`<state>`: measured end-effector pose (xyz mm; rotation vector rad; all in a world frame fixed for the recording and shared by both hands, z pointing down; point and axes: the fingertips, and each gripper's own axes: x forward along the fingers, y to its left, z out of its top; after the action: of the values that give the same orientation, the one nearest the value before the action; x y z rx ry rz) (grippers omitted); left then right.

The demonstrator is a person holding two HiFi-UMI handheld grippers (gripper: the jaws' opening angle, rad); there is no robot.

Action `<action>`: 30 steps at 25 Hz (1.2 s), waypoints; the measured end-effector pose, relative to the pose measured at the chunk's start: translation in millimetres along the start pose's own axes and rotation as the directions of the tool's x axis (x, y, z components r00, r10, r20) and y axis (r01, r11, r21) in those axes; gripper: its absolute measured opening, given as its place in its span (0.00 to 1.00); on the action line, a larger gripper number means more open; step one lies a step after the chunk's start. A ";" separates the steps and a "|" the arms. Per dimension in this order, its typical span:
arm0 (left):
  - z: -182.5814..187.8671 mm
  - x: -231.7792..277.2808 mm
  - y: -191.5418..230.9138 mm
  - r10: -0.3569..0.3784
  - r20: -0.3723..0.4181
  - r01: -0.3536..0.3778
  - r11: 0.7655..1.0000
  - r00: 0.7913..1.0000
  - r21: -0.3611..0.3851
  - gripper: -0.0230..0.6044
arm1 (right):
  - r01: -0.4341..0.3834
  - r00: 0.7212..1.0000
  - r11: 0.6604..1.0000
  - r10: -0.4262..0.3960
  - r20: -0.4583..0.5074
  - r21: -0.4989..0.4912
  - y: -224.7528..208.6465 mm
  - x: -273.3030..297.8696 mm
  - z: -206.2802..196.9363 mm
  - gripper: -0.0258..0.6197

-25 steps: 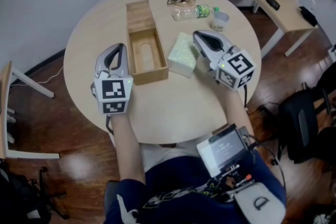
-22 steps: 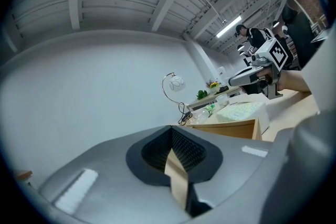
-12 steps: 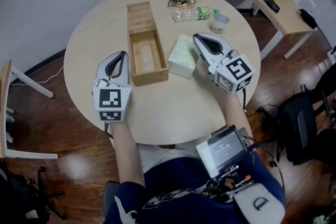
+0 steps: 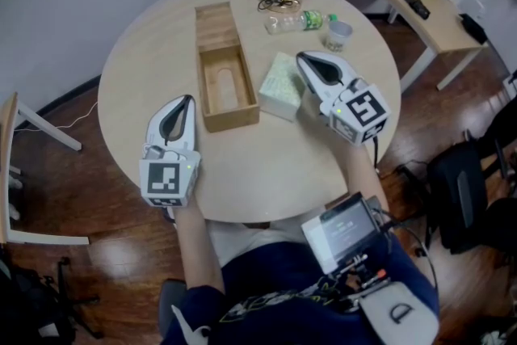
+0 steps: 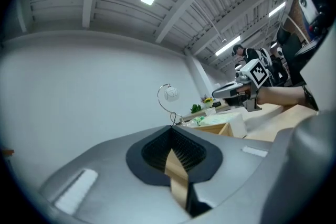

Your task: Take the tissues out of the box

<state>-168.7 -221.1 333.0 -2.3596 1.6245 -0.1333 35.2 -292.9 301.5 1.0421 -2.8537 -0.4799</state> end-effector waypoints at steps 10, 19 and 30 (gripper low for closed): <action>19.3 -24.0 -5.6 -0.083 0.189 0.114 0.981 0.978 -0.159 0.04 | -0.059 0.997 0.997 0.057 0.045 0.043 11.9 0.2 10.4 0.04; 27.6 -31.5 -14.5 -0.139 0.267 0.189 0.967 0.954 -0.171 0.04 | -0.104 0.983 0.995 0.105 0.148 -0.012 45.7 -8.1 37.0 0.04; 33.8 -38.6 -19.2 -0.162 0.320 0.233 0.953 0.933 -0.196 0.04 | -0.166 0.977 0.980 0.178 0.115 -0.110 94.2 -8.0 33.7 0.04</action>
<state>-157.8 -173.1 308.9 -2.5591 1.3156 0.3806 -22.5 -210.8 299.2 0.7662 -2.9568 -0.6875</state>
